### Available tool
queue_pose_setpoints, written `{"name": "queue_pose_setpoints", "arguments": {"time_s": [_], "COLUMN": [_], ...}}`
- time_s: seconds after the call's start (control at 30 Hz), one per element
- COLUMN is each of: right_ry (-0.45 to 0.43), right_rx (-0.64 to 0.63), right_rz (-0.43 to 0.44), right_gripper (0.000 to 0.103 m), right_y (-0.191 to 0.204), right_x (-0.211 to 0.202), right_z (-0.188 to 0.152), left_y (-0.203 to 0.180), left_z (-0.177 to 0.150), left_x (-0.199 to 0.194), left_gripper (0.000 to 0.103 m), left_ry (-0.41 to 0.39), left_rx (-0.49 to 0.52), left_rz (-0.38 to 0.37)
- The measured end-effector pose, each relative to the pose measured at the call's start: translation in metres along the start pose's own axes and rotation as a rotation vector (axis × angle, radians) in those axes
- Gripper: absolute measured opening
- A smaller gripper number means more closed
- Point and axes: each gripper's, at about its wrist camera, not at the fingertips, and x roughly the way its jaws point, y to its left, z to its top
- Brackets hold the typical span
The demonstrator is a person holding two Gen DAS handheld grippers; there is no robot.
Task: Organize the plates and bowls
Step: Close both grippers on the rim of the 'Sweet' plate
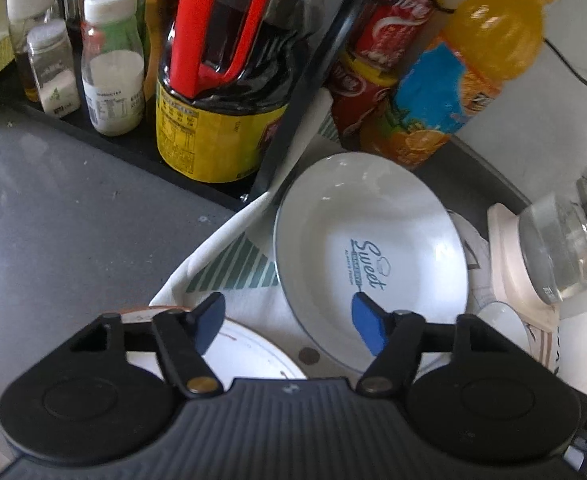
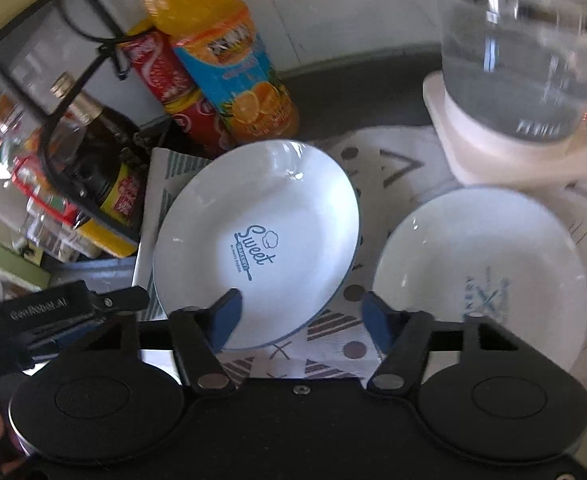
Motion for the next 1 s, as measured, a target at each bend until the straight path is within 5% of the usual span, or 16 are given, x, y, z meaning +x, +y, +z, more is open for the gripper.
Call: {"name": "queue_pose_setpoints", "arguments": {"time_s": [0.6,1.0], "right_ry": [0.093,0.042], "right_rx": [0.220,0.292], "right_rz": [-0.016,-0.007], "right_gripper": [0.029,0.021], "right_y": [-0.016,-0.017], "right_x": [0.046,0.065], "right_z": [-0.006,-0.008], "left_y": [0.012,0.011], "left_z": [0.008,0.005], "left_x": [0.051,0.068], "left_gripper": [0.025,0.017], "left_ry": [0.088,0.104], "left_rx": [-0.132,-0.169], "left_rz": [-0.018,-0.055]}}
